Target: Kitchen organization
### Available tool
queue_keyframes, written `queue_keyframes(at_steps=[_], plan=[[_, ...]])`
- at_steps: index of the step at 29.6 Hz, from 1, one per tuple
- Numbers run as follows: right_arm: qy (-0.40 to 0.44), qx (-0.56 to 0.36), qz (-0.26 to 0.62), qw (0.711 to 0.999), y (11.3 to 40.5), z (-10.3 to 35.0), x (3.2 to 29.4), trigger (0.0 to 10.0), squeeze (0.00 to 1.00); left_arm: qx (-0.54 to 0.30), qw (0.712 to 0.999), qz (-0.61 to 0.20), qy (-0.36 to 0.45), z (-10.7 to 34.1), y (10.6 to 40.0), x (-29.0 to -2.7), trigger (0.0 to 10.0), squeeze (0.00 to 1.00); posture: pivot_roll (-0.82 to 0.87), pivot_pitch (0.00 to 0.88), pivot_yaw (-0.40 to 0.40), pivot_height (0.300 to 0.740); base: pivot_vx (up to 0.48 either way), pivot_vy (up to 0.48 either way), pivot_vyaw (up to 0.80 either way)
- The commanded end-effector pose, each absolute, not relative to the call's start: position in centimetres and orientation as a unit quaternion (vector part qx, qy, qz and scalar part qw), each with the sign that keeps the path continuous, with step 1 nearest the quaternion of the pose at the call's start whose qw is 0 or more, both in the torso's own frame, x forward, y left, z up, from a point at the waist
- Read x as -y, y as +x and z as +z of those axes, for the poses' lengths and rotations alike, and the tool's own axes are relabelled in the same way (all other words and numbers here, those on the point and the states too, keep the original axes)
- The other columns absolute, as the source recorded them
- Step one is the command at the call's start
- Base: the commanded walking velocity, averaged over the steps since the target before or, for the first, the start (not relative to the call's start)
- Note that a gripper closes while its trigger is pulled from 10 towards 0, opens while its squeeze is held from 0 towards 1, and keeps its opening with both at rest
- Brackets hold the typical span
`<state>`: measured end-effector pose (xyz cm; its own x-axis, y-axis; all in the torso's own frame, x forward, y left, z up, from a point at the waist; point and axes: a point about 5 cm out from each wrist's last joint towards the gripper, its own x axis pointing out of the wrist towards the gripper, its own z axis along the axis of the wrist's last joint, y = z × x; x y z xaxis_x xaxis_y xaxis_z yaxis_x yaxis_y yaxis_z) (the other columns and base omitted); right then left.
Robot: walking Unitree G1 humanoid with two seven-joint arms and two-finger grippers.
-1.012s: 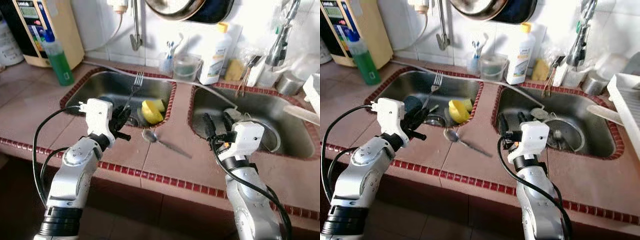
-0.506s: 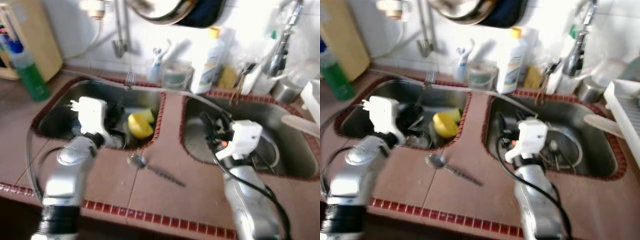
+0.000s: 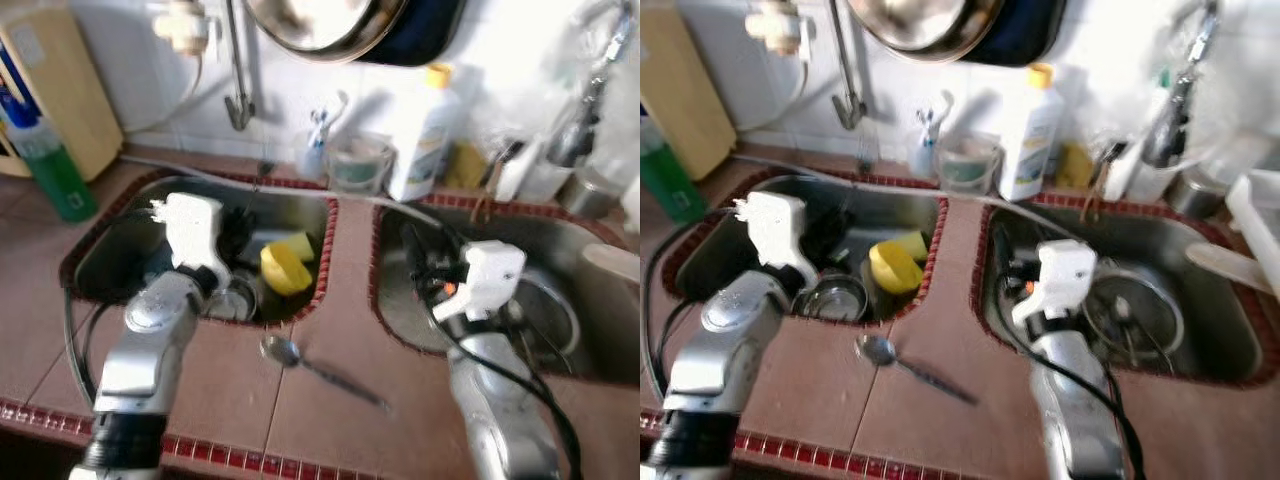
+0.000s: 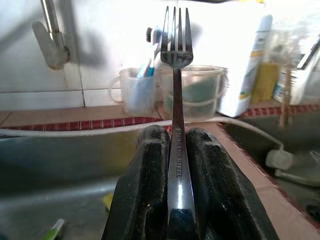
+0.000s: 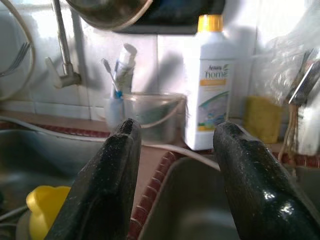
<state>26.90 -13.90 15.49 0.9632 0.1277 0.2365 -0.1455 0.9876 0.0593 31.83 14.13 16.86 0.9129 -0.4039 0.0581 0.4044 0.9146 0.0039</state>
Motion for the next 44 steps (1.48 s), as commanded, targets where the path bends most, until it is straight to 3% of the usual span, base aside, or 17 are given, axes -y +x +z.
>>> queue_keyframes(at_steps=[1,23,44], plan=[[0.047,0.123,0.087,0.987,26.9,15.9,13.2,10.0,0.00,0.029,0.980,-0.196,0.020,17.0,32.1,-15.1,10.0,0.00,-0.12,0.044,-0.010,0.740,0.000,0.000,0.00],[0.058,0.084,0.156,0.983,24.8,14.7,11.4,10.0,0.00,0.015,0.972,-0.219,0.084,16.6,33.5,-15.5,10.0,0.00,-0.14,0.051,0.006,0.740,0.000,0.000,0.00],[0.062,0.081,0.159,0.982,24.4,14.7,11.1,10.0,0.00,0.014,0.968,-0.227,0.103,16.5,33.9,-15.9,10.0,0.00,-0.15,0.054,0.019,0.740,0.000,0.000,0.00]])
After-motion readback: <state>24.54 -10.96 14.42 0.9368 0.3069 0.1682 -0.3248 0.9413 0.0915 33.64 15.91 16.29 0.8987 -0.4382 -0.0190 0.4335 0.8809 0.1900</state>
